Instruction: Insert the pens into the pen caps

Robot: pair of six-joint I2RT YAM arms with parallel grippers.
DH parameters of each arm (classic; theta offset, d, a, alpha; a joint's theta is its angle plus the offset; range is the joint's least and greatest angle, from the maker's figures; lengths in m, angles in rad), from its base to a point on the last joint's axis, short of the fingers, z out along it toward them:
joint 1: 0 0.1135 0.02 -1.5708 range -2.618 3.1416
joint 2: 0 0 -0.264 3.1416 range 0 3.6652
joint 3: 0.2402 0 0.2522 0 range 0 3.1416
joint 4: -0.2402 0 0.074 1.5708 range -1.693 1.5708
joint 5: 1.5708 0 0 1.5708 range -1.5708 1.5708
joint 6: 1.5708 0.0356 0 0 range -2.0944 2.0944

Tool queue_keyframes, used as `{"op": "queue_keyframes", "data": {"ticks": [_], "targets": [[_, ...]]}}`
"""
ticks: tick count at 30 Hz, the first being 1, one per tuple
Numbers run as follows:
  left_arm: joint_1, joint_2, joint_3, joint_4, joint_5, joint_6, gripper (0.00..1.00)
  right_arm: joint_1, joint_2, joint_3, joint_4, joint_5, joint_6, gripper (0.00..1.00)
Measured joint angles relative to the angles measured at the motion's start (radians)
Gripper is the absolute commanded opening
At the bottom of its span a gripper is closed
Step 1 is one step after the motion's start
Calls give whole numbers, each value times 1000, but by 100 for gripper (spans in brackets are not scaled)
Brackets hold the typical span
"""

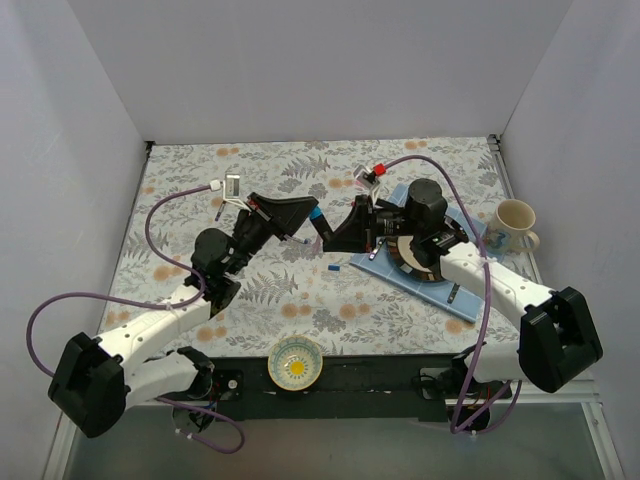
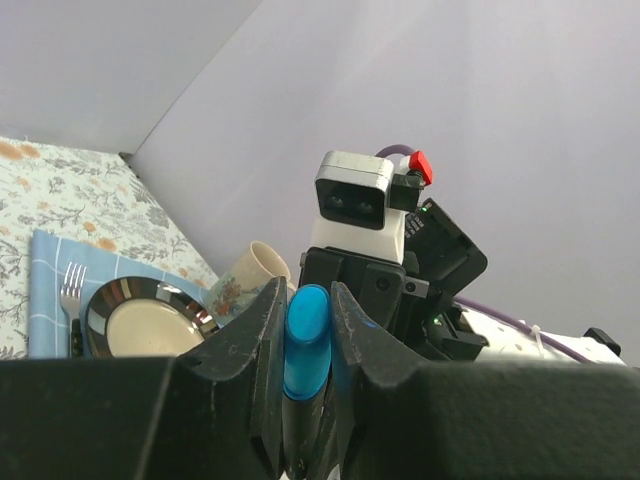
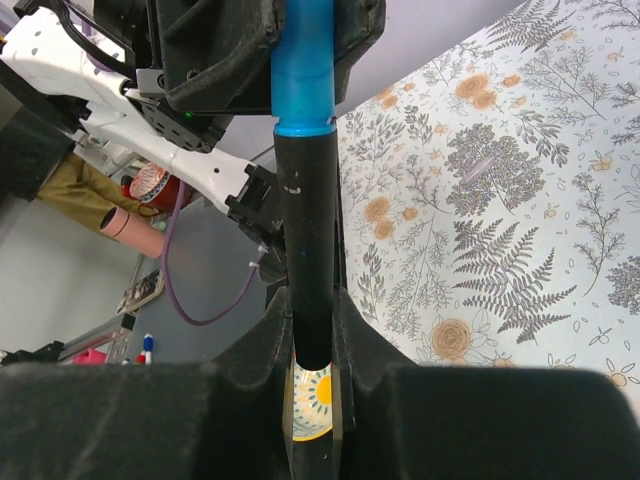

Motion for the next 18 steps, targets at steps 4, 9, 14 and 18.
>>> {"op": "queue_keyframes", "data": {"ticks": [4, 9, 14, 18], "targets": [[-16, 28, 5, 50, -25, 0, 0, -18, 3, 17, -6, -20, -5, 1], [-33, 75, 9, 134, -39, -7, 0, -69, 28, 57, 1, -109, 1, 1], [-52, 106, 35, 151, -57, -5, 0, -121, 53, 93, 22, -196, 6, 1], [-69, 127, 34, 215, -64, -26, 0, -138, 51, 98, 63, -231, 6, 1]]}}
